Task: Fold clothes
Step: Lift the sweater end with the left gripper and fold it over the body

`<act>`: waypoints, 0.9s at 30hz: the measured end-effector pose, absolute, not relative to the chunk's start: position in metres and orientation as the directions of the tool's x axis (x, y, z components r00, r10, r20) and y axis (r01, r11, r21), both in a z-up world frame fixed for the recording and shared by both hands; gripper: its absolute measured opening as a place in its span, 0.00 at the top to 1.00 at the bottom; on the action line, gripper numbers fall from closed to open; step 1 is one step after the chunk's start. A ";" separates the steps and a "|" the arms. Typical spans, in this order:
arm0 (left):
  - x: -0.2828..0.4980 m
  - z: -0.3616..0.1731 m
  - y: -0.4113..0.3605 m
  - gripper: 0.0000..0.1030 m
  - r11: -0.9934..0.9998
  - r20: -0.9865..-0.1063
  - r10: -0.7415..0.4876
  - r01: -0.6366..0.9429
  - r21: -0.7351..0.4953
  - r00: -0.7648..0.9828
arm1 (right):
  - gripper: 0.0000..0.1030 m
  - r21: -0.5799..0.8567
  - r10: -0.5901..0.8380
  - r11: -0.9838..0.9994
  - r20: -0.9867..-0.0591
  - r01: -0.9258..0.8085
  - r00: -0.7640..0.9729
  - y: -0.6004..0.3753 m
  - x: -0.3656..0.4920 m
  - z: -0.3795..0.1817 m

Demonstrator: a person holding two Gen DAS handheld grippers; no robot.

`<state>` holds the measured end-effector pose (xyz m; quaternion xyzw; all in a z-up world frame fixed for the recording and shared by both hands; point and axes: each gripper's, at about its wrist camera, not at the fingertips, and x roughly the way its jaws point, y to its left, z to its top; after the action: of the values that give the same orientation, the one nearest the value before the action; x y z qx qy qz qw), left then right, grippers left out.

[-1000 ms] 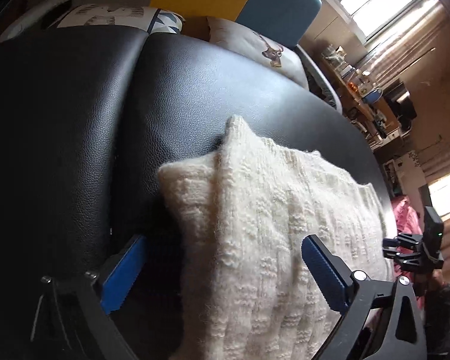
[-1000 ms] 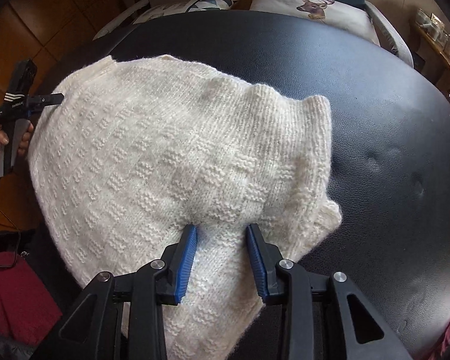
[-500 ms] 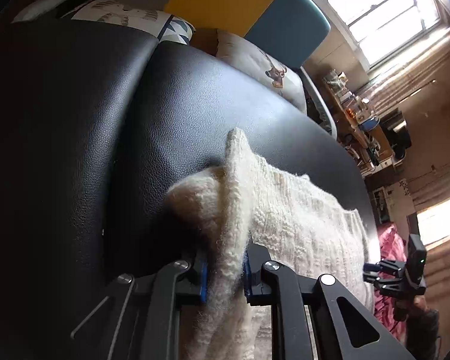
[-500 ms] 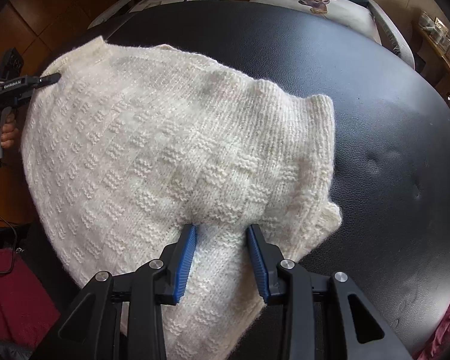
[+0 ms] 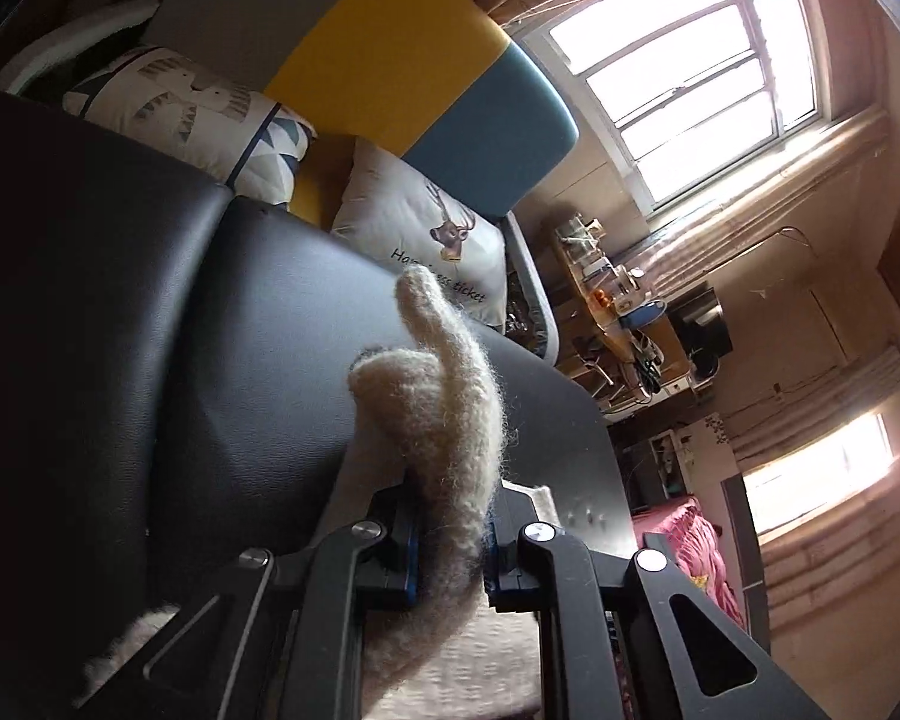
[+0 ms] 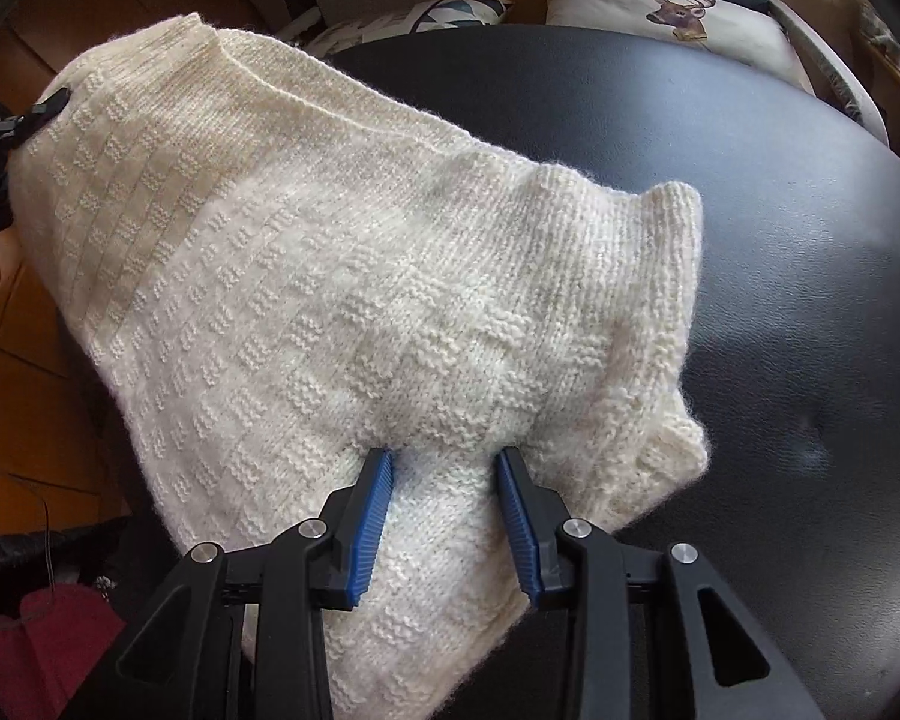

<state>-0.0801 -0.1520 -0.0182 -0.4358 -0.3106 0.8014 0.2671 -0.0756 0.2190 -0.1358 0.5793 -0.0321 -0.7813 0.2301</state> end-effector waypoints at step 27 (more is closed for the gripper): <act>-0.056 -0.083 0.089 0.86 -0.653 -0.619 0.743 -0.075 -0.753 -0.255 | 0.64 0.464 -0.553 -0.831 -0.746 0.307 -0.371 0.184 -0.089 -0.132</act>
<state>-0.0563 0.0885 -0.0831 -0.5422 -0.3079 0.7299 0.2801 -0.0888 0.1840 -0.1323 0.4954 -0.1243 -0.8187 0.2624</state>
